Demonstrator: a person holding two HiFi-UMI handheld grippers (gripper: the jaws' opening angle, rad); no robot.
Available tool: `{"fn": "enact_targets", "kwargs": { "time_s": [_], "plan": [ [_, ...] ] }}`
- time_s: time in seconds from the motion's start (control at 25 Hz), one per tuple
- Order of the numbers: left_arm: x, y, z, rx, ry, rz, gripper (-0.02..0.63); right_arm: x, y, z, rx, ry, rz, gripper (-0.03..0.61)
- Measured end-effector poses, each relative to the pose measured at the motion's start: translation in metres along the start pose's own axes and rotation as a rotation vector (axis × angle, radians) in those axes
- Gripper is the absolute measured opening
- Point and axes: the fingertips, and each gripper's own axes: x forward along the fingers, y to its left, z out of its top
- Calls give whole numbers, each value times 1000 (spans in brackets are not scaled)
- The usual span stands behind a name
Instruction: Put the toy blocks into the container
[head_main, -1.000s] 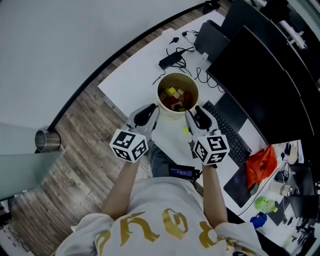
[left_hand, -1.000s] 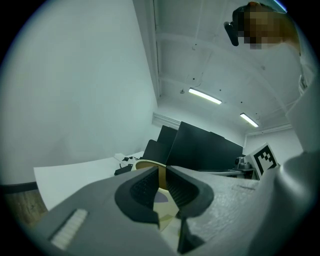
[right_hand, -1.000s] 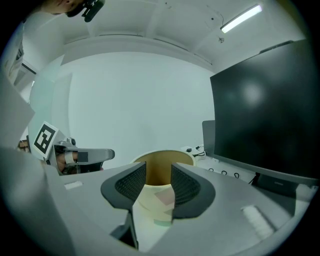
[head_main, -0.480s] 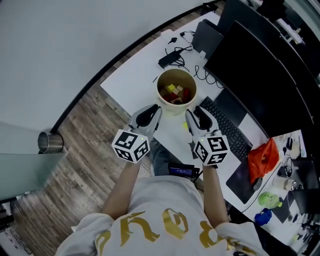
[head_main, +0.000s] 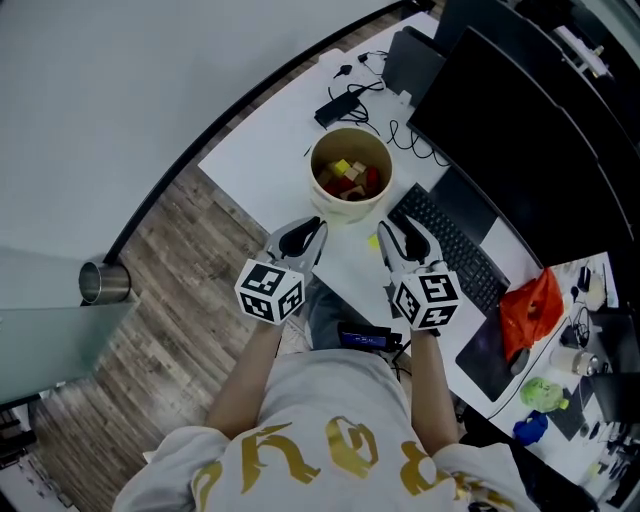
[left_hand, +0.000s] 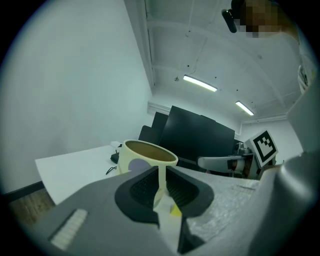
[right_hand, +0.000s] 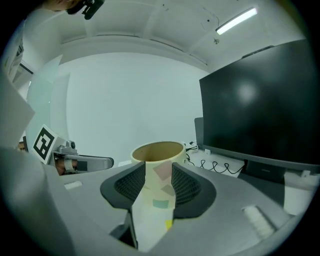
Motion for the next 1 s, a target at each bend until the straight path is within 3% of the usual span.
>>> {"fn": "enact_targets", "kwargs": {
  "time_s": [0.24, 0.76, 1.0],
  "plan": [
    [9, 1, -31, 18, 85, -4, 51, 5, -12, -37, 2, 85, -10, 178],
    [33, 10, -88, -47, 220, -24, 51, 29, -22, -127, -77, 360, 63, 190],
    [40, 11, -107, -76, 258, -36, 51, 37, -24, -147, -82, 423, 81, 195]
  ]
}}
